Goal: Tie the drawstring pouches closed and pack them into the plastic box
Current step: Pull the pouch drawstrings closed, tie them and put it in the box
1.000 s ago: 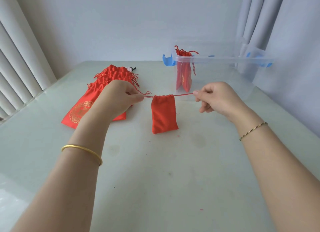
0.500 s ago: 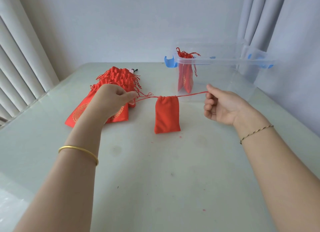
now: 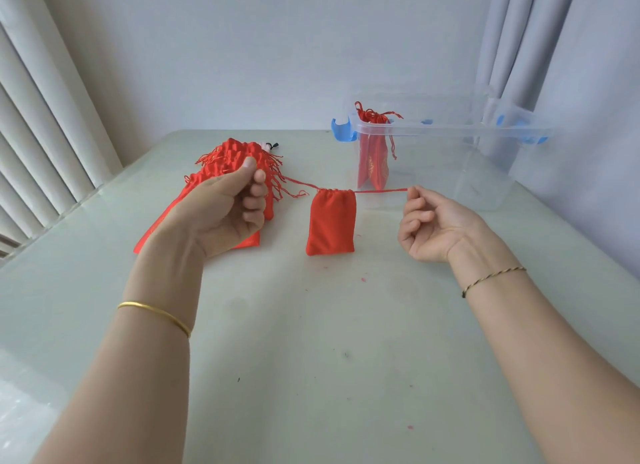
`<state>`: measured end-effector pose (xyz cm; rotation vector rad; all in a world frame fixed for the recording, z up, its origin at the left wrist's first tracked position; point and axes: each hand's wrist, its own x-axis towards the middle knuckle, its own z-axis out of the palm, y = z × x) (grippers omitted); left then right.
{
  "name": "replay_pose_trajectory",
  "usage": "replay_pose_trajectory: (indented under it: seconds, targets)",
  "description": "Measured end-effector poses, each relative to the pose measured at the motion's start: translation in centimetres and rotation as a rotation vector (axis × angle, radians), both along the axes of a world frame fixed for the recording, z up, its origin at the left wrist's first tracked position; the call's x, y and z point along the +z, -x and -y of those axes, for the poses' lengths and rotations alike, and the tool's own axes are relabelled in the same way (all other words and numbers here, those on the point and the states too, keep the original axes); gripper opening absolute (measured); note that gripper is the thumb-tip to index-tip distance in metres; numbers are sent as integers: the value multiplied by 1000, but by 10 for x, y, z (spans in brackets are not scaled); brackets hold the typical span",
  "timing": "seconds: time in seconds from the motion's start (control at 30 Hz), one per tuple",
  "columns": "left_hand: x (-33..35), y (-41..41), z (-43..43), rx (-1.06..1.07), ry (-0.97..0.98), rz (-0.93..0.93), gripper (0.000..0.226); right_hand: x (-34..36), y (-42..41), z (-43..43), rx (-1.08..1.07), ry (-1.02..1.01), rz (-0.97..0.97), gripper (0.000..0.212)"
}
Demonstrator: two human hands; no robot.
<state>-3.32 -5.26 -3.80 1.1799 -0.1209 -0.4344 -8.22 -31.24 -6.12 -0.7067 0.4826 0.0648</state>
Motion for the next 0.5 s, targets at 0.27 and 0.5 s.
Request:
replay_pose_trajectory:
  seconds: [0.27,0.5]
  targets:
    - [-2,-4,16,183,330,-200,39,6,-3,5,-228,78,-4,35]
    - [18,16,41,29,204,151,31,36,5,-10,-274,475,241,31]
